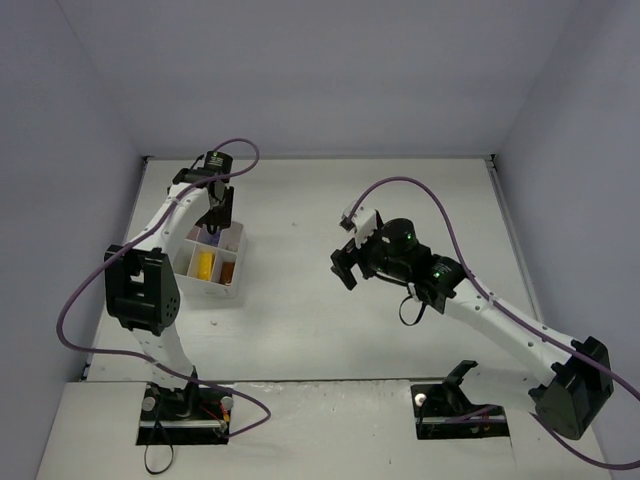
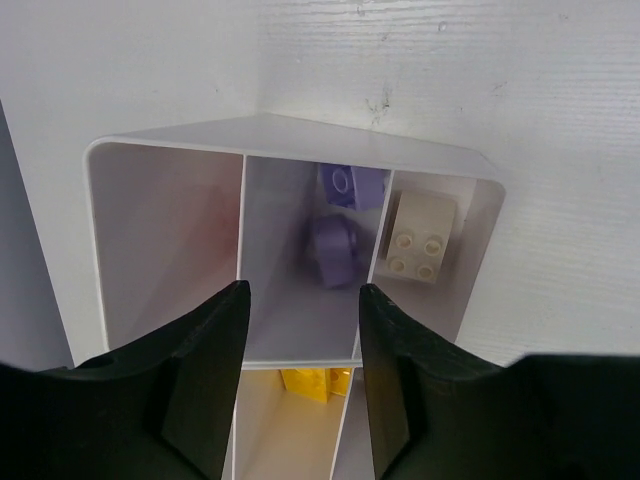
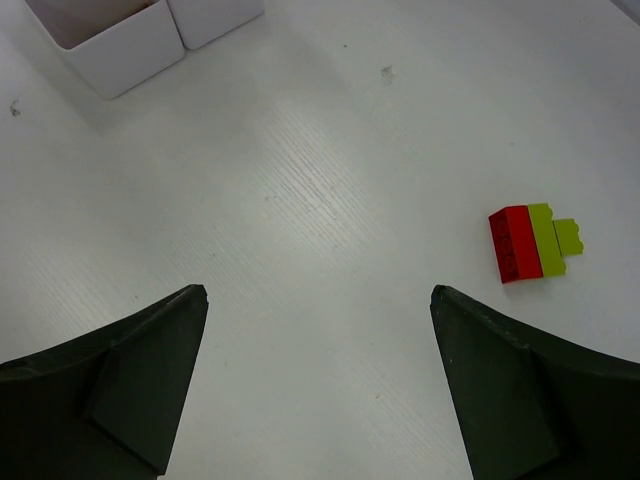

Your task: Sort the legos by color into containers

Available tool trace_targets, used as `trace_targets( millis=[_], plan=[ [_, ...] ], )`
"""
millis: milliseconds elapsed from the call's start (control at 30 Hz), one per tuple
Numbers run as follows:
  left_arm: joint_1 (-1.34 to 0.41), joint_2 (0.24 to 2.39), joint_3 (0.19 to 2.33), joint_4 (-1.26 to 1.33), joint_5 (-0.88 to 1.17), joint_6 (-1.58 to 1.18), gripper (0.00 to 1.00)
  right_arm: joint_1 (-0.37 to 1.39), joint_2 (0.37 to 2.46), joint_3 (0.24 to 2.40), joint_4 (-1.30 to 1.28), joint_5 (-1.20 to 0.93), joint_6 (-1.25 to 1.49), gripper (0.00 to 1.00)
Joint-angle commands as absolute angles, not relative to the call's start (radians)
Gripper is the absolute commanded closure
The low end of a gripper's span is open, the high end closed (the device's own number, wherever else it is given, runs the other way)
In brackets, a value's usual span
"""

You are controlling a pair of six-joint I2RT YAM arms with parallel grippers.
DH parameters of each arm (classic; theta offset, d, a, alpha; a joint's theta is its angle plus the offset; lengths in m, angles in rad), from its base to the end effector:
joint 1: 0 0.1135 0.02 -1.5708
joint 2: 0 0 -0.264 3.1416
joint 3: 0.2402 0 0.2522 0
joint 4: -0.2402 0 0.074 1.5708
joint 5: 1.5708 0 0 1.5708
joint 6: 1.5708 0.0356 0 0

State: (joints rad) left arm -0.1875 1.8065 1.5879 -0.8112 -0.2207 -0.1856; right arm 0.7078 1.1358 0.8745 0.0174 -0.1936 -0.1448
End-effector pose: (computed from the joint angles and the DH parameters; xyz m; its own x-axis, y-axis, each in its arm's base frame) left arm 0.3844 -0.0650 0.2824 -0.8408 -0.0237 -0.5408 -0.0855 0.9923 0.0894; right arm 0.1981 0.1785 0.3213 -0.0690 -0.2454 -0.9670 -0.7982 0.5950 -0.0940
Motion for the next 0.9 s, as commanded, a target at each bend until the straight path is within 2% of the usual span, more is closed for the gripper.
trace_targets(
  millis=[0,167,267,400,467,500,600,667,867],
  plan=[
    [-0.179,1.779,1.644,-0.802,-0.241,-0.181,0.57,0.696,1.147,0.879,0.061,-0.175,-0.123,0.1],
    [-0.179,1.75,1.658,-0.814,-0.212,-0.192,0.55,0.654,1.176,0.896,0.061,-0.086,-0.042,0.12],
    [-0.186,1.709,1.683,-0.833,-0.166,-0.21,0.55,0.602,1.213,0.92,0.057,-0.006,0.084,0.18],
    [-0.198,1.643,1.719,-0.882,-0.104,-0.244,0.55,0.56,1.261,0.962,0.023,0.225,0.308,0.34],
    [-0.212,1.622,1.721,-0.9,-0.075,-0.262,0.55,0.554,1.311,1.003,0.006,0.268,0.41,0.34],
    [-0.218,1.597,1.718,-0.902,-0.052,-0.268,0.55,0.552,1.334,1.023,-0.029,0.308,0.441,0.26],
    [-0.244,1.542,1.686,-0.904,-0.009,-0.291,0.55,0.552,1.449,1.126,-0.096,0.36,0.549,0.15],
    [-0.262,1.514,1.658,-0.905,0.0,-0.307,0.55,0.549,1.538,1.181,-0.126,0.417,0.589,0.13],
    [-0.311,1.408,1.565,-0.902,0.054,-0.336,0.55,0.499,1.761,1.39,-0.195,0.457,0.679,0.21]
  ],
)
